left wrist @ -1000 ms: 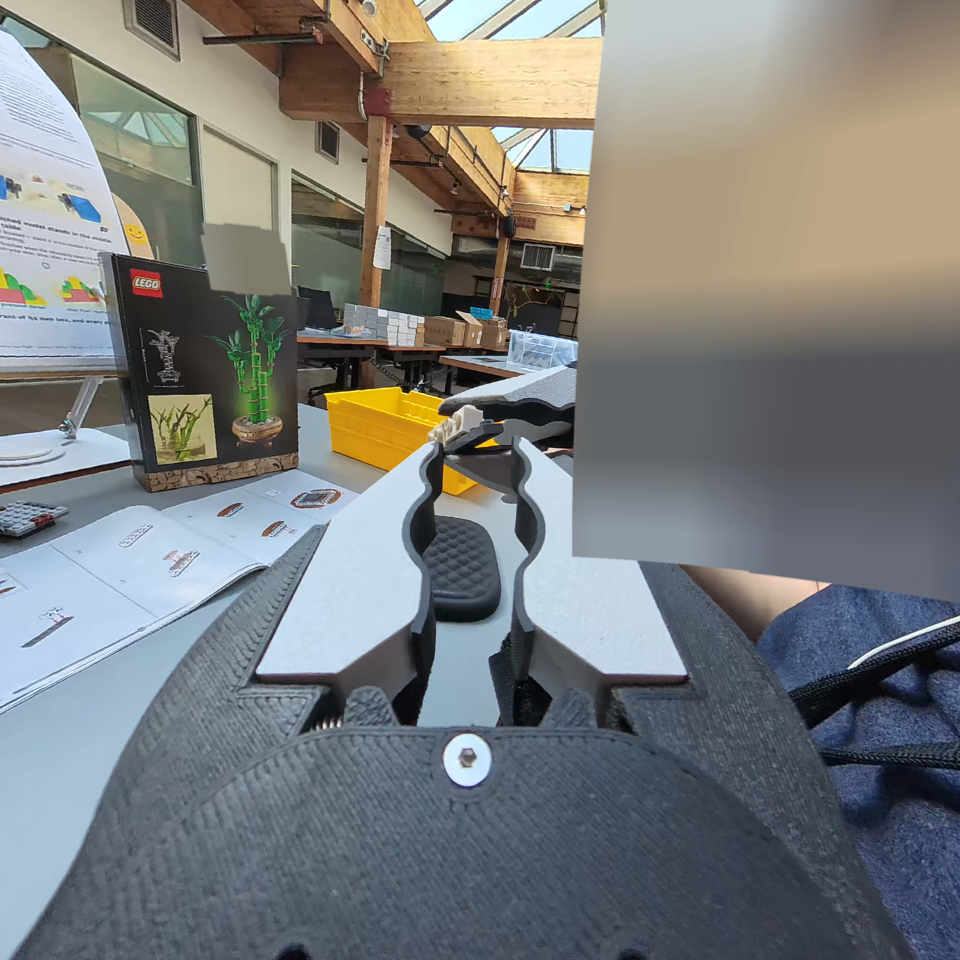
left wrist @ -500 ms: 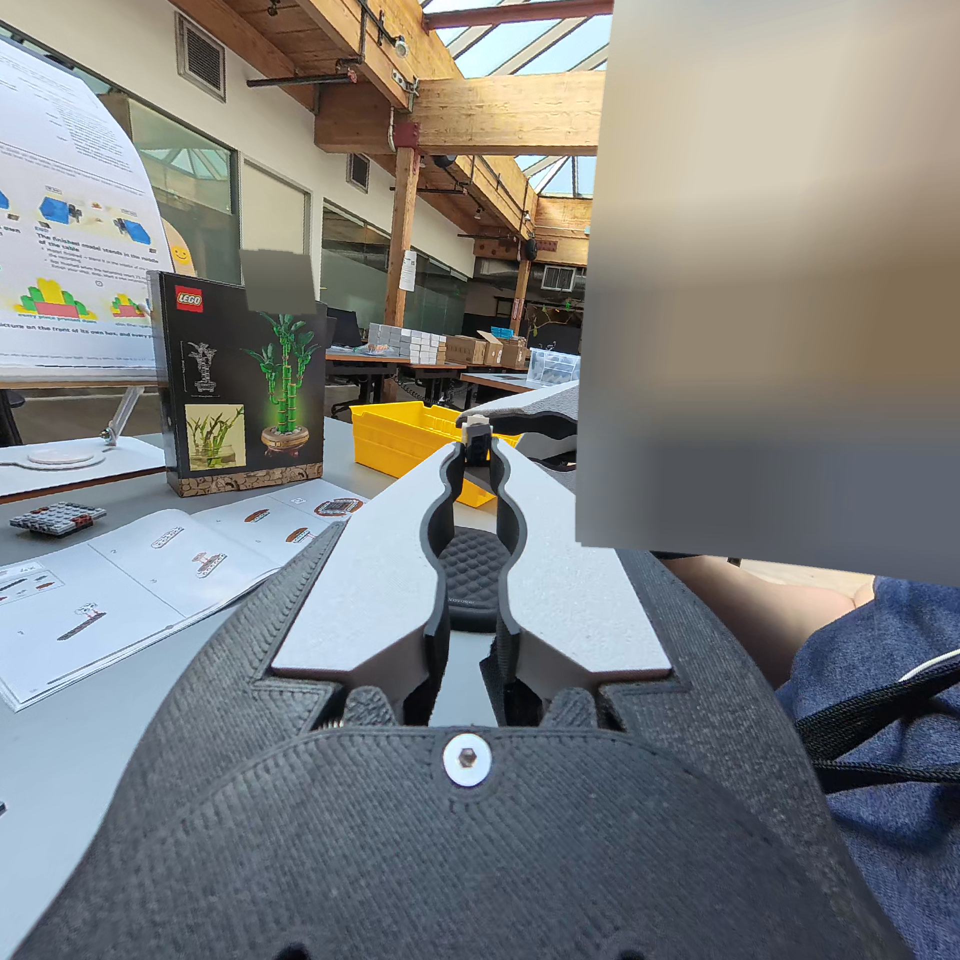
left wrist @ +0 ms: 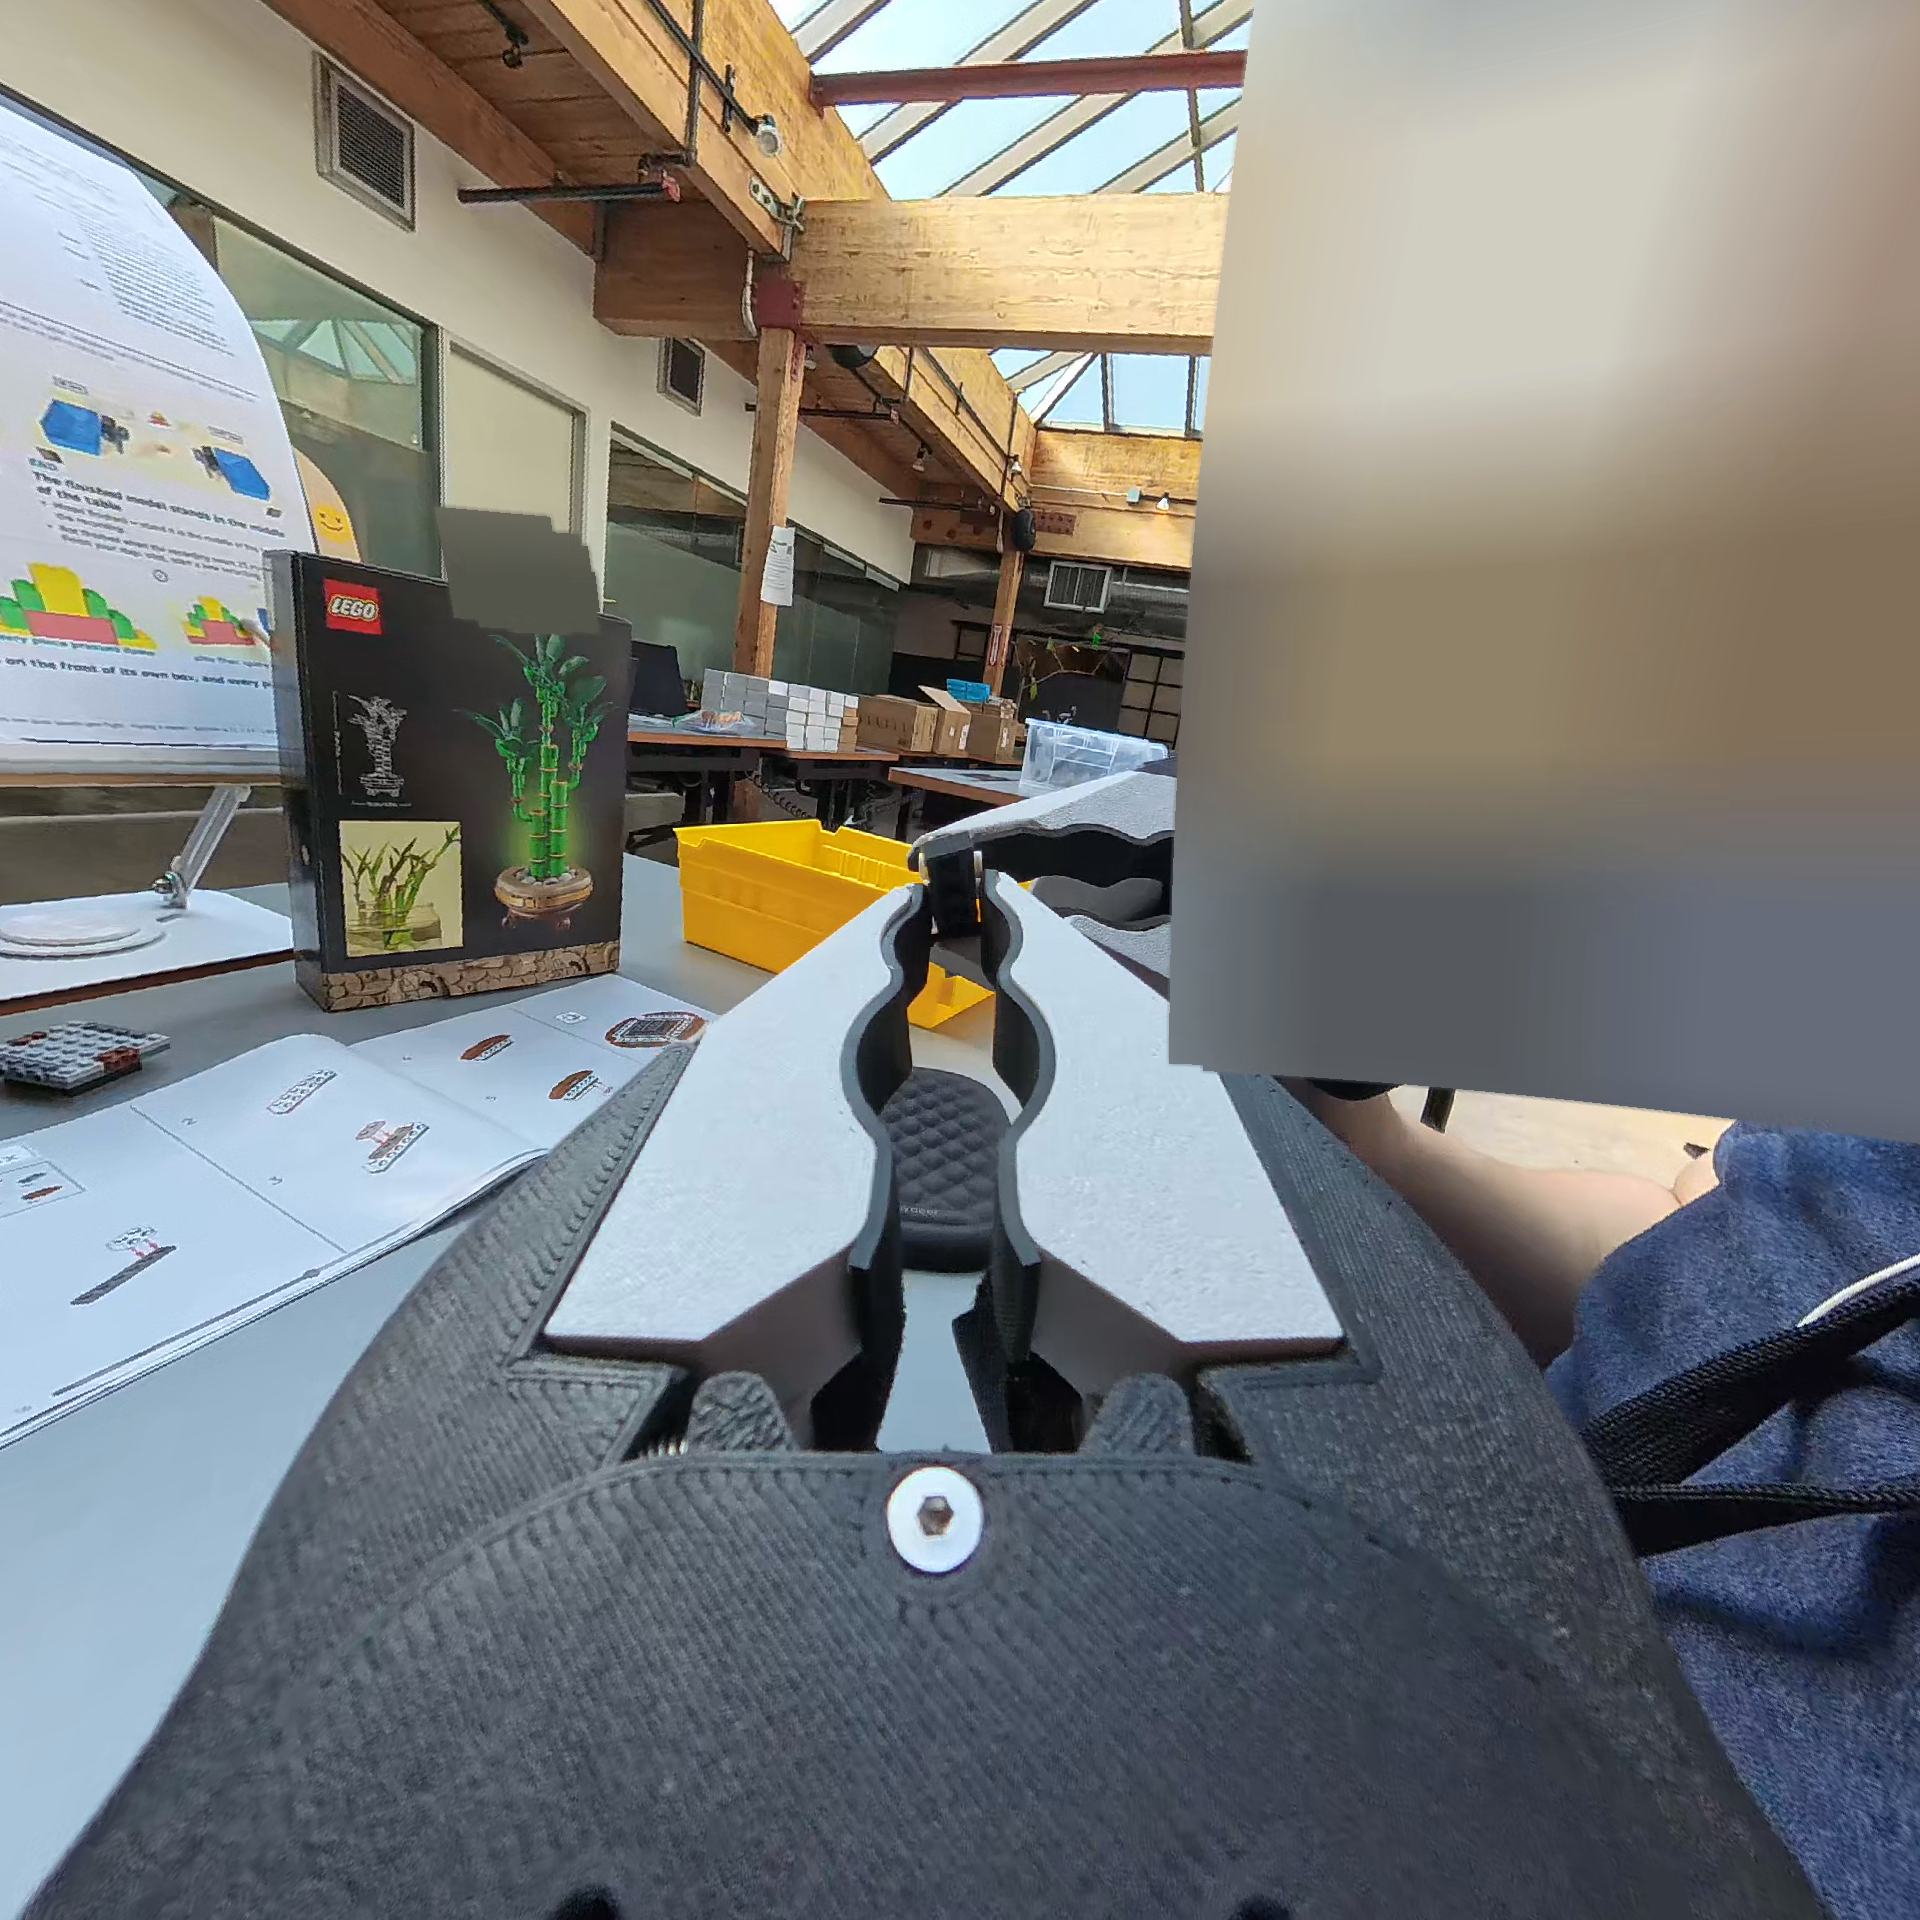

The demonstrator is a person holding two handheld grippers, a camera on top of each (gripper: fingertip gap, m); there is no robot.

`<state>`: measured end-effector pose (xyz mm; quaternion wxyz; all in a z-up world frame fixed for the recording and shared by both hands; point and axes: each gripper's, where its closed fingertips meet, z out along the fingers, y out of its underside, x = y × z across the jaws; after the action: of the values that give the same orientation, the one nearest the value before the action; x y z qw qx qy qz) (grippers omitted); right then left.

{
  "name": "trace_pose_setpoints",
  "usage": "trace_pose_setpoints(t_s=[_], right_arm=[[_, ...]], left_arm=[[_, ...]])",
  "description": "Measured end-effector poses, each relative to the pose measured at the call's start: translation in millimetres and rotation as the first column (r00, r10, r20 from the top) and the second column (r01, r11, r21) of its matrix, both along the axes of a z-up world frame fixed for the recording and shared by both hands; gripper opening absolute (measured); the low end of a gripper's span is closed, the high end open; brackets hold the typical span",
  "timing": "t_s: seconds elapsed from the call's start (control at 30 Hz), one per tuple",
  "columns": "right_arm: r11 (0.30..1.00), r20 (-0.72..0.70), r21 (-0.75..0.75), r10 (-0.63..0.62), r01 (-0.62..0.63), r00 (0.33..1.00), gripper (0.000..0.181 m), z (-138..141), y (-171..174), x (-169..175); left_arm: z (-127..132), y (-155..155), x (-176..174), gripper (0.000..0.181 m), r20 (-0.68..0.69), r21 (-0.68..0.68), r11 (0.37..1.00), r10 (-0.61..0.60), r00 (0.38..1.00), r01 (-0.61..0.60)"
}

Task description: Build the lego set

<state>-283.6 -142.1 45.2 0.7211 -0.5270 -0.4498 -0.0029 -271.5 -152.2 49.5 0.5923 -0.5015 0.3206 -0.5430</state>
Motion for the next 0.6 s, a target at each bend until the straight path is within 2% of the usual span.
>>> trace_pose_setpoints(t_s=[0.17,0.4,0.6], right_arm=[[0.992,-0.079,-0.099,0.065,-0.073,0.995,0.015,-1.0,-0.3,-1.4],[1.000,-0.019,-0.009,0.003,-0.003,1.000,0.022,0.5,2.0,1.4],[0.997,0.081,0.078,-0.024,0.018,0.996,0.015,-1.8,0.5,0.0]], left_arm=[[-1.1,0.3,-2.0,0.007,0.013,-0.050,0.997,-0.058,0.998,0.058],[-4.0,1.8,-1.9,0.007,0.018,-0.091,0.994,-0.065,0.998,0.067],[-5.8,2.5,0.2,0.007,0.001,-0.106,0.992,-0.066,0.998,0.065]])
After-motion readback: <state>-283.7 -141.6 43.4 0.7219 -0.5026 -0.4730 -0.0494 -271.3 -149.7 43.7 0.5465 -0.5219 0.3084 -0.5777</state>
